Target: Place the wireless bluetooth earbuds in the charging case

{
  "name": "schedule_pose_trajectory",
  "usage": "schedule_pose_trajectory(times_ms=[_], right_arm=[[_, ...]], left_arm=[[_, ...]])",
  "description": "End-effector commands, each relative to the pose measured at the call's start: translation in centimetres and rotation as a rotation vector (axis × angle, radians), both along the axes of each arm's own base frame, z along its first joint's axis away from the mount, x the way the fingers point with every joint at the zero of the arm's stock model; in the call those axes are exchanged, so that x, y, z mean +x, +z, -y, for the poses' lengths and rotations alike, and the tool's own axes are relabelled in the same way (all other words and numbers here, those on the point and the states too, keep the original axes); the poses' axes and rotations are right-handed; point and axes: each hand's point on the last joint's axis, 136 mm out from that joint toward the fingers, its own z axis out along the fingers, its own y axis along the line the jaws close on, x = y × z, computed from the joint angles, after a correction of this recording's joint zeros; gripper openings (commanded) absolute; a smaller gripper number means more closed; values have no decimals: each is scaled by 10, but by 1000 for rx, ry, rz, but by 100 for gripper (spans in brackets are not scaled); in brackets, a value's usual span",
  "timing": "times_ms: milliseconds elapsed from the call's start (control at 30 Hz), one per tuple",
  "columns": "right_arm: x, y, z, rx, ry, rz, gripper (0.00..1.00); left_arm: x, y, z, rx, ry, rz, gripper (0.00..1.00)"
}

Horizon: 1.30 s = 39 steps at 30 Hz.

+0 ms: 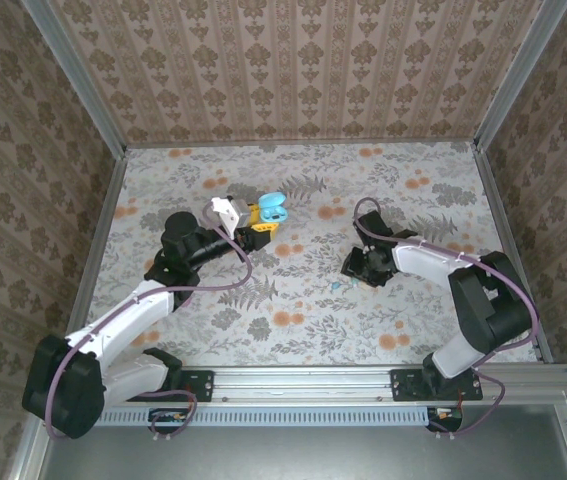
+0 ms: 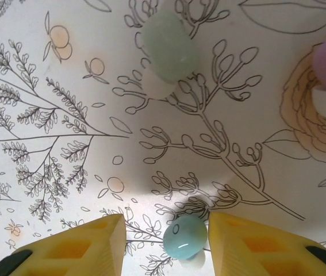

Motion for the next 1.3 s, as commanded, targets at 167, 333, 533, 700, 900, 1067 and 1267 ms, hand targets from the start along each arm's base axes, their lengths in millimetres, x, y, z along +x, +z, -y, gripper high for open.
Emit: schedule_pose_trajectory(times_ms=[167, 333, 533, 700, 900, 1067, 1267], right_arm=[[5, 0, -8, -40, 64, -7, 42], [-1, -1, 3, -152, 94, -41, 40], [-5, 3, 5, -255, 224, -74, 40], [-7, 1, 3, -292, 356, -109, 39], [-7, 2, 1, -315, 504, -132, 38], [-5, 4, -3, -313, 588, -130, 38], [-6, 4, -5, -308, 661, -157, 35]], left_arm=[[0, 16, -5, -12, 18, 59, 23], [0, 16, -7, -12, 20, 61, 23], [0, 15, -8, -10, 23, 59, 23], [0, 14, -8, -9, 23, 55, 23], [0, 15, -9, -11, 23, 53, 23], [0, 15, -9, -13, 25, 51, 23], [0, 14, -9, -11, 24, 47, 23]])
